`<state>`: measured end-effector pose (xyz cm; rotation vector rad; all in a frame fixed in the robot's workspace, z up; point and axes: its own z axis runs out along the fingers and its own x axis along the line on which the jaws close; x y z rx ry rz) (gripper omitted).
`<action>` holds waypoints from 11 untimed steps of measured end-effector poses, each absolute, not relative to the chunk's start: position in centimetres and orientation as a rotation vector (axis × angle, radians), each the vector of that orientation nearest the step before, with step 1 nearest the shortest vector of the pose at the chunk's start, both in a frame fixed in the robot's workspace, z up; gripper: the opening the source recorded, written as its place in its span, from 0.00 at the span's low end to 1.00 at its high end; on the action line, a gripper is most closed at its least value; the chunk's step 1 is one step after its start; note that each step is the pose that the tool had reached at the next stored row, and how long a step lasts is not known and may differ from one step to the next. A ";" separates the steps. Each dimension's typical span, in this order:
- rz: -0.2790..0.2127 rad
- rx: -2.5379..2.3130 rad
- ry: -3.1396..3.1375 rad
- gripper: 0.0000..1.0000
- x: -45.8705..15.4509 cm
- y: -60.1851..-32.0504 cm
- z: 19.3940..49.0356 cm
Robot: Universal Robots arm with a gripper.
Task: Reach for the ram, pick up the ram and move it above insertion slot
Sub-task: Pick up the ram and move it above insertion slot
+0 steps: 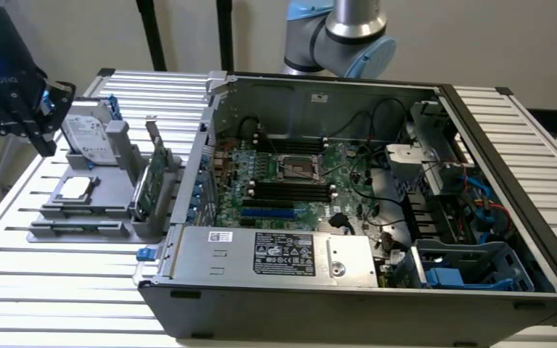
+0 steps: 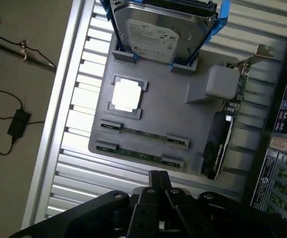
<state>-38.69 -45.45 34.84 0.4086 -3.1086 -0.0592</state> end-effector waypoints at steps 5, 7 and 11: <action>-0.059 0.550 -3.085 0.11 -38.7 -45.5 34.8; -0.059 0.605 -3.074 0.11 -38.7 -45.5 34.8; -0.058 0.715 -3.049 0.11 -38.7 -45.5 34.8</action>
